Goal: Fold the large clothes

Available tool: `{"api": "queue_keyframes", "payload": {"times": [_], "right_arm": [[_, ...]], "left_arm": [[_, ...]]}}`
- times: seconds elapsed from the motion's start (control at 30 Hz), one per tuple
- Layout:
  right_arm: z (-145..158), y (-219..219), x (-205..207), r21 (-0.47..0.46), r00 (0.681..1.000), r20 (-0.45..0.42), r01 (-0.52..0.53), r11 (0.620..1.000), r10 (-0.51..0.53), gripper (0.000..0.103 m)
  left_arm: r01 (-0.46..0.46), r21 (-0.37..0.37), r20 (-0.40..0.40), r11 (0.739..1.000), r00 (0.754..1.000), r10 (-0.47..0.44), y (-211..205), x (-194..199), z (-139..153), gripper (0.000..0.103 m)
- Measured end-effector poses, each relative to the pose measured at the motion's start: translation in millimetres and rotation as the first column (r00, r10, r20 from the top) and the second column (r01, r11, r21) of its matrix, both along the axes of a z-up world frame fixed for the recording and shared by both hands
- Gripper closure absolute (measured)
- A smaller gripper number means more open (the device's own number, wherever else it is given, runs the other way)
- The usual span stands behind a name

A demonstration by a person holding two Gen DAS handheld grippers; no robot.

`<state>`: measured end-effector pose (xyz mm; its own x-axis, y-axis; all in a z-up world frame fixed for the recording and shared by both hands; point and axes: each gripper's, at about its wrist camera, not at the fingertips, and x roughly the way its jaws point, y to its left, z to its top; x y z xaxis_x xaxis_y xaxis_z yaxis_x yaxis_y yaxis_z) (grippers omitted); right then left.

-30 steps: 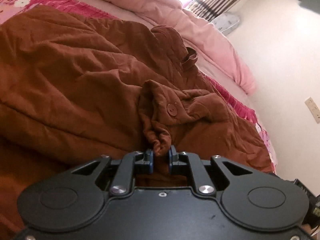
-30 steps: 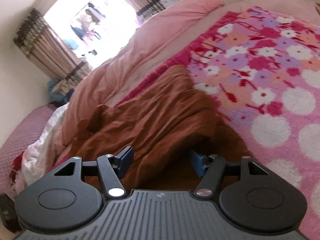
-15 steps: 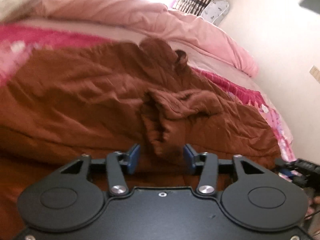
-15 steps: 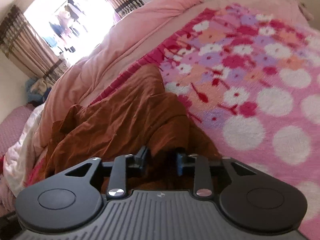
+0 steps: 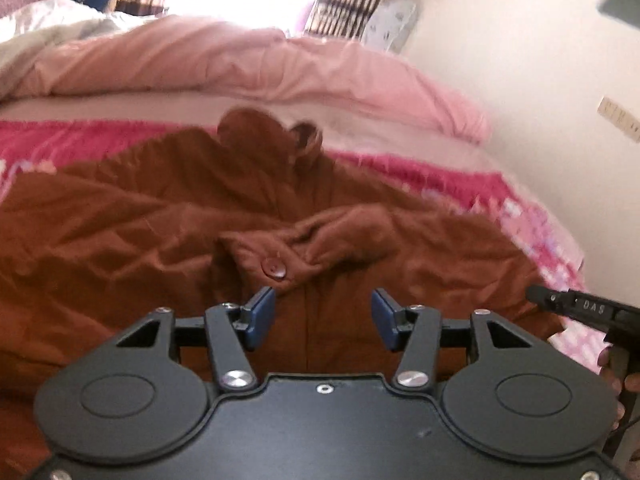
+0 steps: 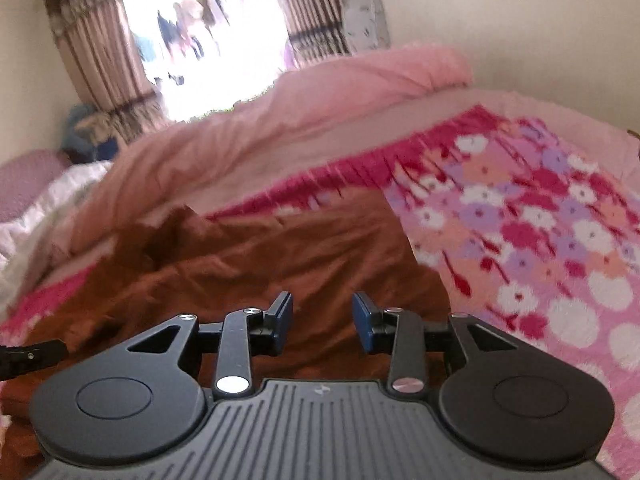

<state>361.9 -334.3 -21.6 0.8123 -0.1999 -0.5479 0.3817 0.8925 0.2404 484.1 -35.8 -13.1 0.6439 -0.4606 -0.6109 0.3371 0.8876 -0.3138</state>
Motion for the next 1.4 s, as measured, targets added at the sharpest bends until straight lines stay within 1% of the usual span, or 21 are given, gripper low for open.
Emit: {"api": "queue_keyframes", "payload": {"times": [0.07,0.1,0.13,0.2,0.3,0.33,0.37,0.4,0.43,0.47,0.53,0.57,0.63,0.7,0.8,0.87,0.93,1.03,1.13,1.3,1.4], "right_arm": [[-12.8,-6.3,8.6,0.001,0.999,-0.034,0.022,1.0,-0.022,0.061],[-18.9,-9.4,10.2,0.014,0.998,-0.05,0.029,0.999,-0.029,0.064],[-25.6,-12.7,10.5,0.027,0.998,-0.057,0.031,0.999,-0.03,0.07],[-35.0,-17.1,10.3,0.036,0.998,-0.058,0.027,0.999,-0.025,0.074],[-36.8,-13.9,7.7,0.02,0.999,-0.047,0.013,1.0,-0.012,0.073],[-34.8,-12.1,5.6,0.014,0.999,-0.041,0.003,1.0,-0.002,0.068],[-31.9,-10.7,2.1,0.018,0.999,-0.029,-0.014,1.0,0.014,0.064],[-27.9,-12.0,-0.4,0.028,0.999,-0.016,-0.032,0.999,0.032,0.057],[-21.4,-11.3,-8.7,0.045,0.999,0.006,-0.053,0.998,0.053,0.052],[-15.9,-10.9,-17.4,0.057,0.997,0.026,-0.072,0.996,0.07,0.048],[-4.7,-11.7,-40.4,0.062,0.994,0.057,-0.101,0.993,0.098,0.035],[-1.0,-13.6,-54.9,0.061,0.993,0.06,-0.106,0.993,0.102,0.034],[0.9,-20.2,-82.1,0.073,0.992,0.051,-0.12,0.99,0.117,0.033],[-5.0,-31.9,-115.8,0.123,0.991,0.033,-0.13,0.984,0.126,0.033],[-19.9,-48.2,-161.9,0.217,0.992,0.014,-0.125,0.968,0.125,0.033],[-29.4,-54.7,-186.6,0.252,0.993,-0.003,-0.11,0.961,0.115,0.033],[-38.6,-58.3,-209.4,0.264,0.995,-0.019,-0.09,0.96,0.098,0.033],[-49.7,-57.4,-231.1,0.291,0.996,-0.031,-0.074,0.954,0.087,0.033],[-56.5,-52.3,-248.5,0.311,0.997,-0.005,-0.071,0.948,0.076,0.033],[-59.9,-44.1,-267.1,0.34,0.996,0.027,-0.092,0.936,0.088,0.033],[-61.3,-39.9,-270.6,0.336,0.995,0.034,-0.102,0.936,0.096,0.033]], "left_arm": [[0.001,0.024,-0.014,1.0,1.0,0.0,-2.7,1.7,-10.9,0.051],[0.005,0.031,-0.024,1.0,1.0,-0.004,-2.9,5.2,-18.0,0.051],[0.007,0.034,-0.032,0.999,0.999,-0.005,0.8,4.8,-22.4,0.05],[0.013,0.028,-0.022,1.0,1.0,-0.013,3.2,7.1,-31.3,0.048],[0.019,0.021,-0.011,1.0,1.0,-0.019,6.8,6.1,-29.6,0.047],[0.022,0.02,-0.009,1.0,1.0,-0.022,10.4,0.9,-24.6,0.046],[0.022,0.019,-0.008,1.0,1.0,-0.021,12.9,-4.2,-19.1,0.042],[0.017,0.024,0.0,1.0,1.0,-0.017,19.1,-11.5,-11.6,0.037],[0.014,0.034,0.017,0.999,1.0,-0.014,24.8,-20.4,-4.2,0.035],[0.01,0.049,0.041,0.999,0.999,-0.012,34.8,-32.8,3.2,0.033],[-0.013,0.075,0.085,0.997,0.996,0.006,60.6,-60.6,15.8,0.031],[-0.027,0.077,0.102,0.997,0.995,0.019,76.6,-75.8,19.6,0.028],[-0.066,0.074,0.108,0.995,0.992,0.058,112.1,-106.0,21.8,0.028],[-0.118,0.069,0.108,0.991,0.988,0.11,147.4,-137.9,18.8,0.028],[-0.219,0.078,0.104,0.973,0.972,0.211,194.7,-183.6,7.8,0.028],[-0.284,0.072,0.079,0.956,0.957,0.279,221.6,-210.1,-1.9,0.028],[-0.329,0.046,0.043,0.943,0.944,0.327,243.6,-231.6,-12.0,0.028],[-0.373,0.003,-0.009,0.928,0.928,0.373,263.2,-255.6,-27.0,0.028],[-0.387,-0.046,-0.049,0.921,0.922,0.385,271.5,-273.5,-37.2,0.028],[-0.376,-0.084,-0.092,0.923,0.925,0.368,270.2,-292.9,-45.3,0.028],[-0.395,-0.085,-0.112,0.915,0.916,0.385,270.7,-296.8,-48.8,0.028]]}}
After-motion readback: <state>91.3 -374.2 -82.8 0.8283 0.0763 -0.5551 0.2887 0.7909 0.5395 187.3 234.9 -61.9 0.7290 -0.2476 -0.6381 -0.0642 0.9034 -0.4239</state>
